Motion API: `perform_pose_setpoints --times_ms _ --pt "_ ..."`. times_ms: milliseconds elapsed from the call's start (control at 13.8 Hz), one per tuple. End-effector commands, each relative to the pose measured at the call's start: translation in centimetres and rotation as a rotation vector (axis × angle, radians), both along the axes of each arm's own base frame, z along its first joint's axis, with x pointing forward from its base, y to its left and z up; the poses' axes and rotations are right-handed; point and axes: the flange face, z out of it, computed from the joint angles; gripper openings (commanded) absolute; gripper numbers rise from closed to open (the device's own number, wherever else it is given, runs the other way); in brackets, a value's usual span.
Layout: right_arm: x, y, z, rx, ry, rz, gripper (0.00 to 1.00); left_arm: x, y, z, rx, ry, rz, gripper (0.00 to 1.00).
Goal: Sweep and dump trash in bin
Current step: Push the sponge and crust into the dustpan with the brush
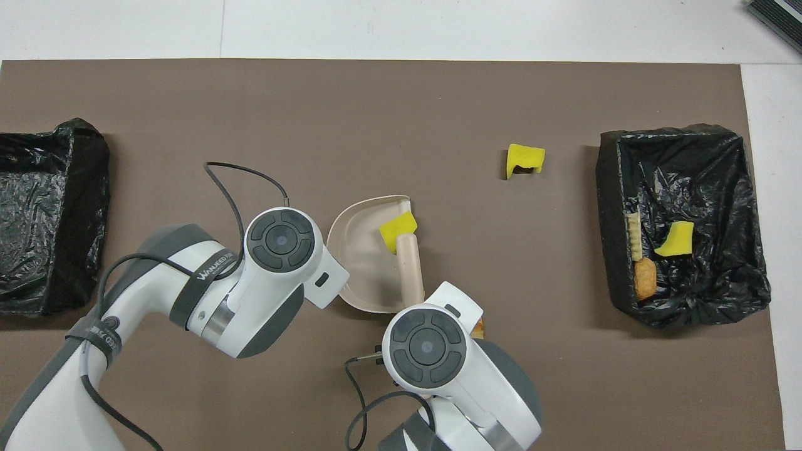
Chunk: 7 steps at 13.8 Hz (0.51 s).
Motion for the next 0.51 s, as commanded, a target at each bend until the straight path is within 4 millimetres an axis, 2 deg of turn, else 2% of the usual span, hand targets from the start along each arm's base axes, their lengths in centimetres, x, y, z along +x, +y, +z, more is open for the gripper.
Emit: perform_pose_setpoints --times_ms 0,145,289,434 --pt "-1.8 0.8 3.1 0.046 0.023 -0.021 0.0 -0.9 0.0 -0.5 -0.013 -0.005 -0.017 0.0" --pt "-2.2 0.6 4.2 0.041 0.032 -0.02 0.0 -0.8 0.1 -0.6 -0.014 -0.004 -0.015 0.0" --pt "-3.1 1.5 4.5 0.068 0.058 -0.042 0.0 -0.8 0.2 -0.6 -0.014 -0.004 -0.015 0.0" --pt "-3.3 1.2 4.7 0.06 0.067 -0.051 0.0 -0.4 0.3 -0.2 -0.012 -0.002 -0.025 0.0"
